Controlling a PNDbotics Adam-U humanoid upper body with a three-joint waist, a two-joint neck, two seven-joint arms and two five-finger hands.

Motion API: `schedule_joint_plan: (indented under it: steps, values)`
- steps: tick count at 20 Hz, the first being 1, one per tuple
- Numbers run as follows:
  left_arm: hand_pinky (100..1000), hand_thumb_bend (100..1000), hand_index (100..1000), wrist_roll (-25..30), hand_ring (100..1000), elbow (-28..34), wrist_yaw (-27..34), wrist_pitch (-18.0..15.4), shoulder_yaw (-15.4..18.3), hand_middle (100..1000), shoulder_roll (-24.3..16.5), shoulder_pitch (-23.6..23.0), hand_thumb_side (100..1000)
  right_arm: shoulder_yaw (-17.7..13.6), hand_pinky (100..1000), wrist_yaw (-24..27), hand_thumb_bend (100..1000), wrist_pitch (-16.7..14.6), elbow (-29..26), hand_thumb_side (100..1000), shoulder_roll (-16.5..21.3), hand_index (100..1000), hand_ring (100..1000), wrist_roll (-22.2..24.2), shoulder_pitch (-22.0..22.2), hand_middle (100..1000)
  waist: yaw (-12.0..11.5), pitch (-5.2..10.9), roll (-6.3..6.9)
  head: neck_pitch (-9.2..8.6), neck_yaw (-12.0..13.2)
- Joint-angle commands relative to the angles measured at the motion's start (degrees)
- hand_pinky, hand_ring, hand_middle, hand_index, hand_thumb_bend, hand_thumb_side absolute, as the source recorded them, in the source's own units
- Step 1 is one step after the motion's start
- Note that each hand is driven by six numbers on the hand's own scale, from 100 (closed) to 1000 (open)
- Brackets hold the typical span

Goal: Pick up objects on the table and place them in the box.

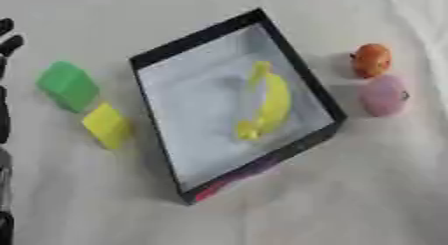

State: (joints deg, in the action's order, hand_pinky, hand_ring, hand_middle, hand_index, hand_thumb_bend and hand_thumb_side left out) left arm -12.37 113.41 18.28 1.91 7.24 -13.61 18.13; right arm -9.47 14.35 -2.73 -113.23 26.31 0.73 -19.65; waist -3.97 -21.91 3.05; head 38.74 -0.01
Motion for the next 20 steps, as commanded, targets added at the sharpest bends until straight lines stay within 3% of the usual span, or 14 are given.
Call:
schedule_joint_plan:
  steps: [1,14,20]
  values:
    - [816,219,849,0.0,774,1.2,0.2,0.2,0.3,787,-1.4,0.4,930,-0.3,912,-0.1,100,0.0,-1.4,612,1.7,877,707,0.0,-0.4,689,0.0,2.26,0.27,-0.3,-0.6]
    - [816,217,849,-0.1,774,1.2,-0.1,0.1,0.4,785,-1.5,0.1,930,0.0,912,-0.1,100,0.2,-1.4,610,2.0,877,711,0.0,-1.0,693,0.1,2.17,0.24,-2.75,-1.2]
    - [815,217,849,-0.6,774,1.2,-0.2,-0.1,0.9,786,-1.7,-0.3,929,-0.1,914,-0.4,100,1.3,-1.4,599,3.4,884,731,0.0,-1.3,713,-0.1,2.59,-0.07,-2.5,-0.3]
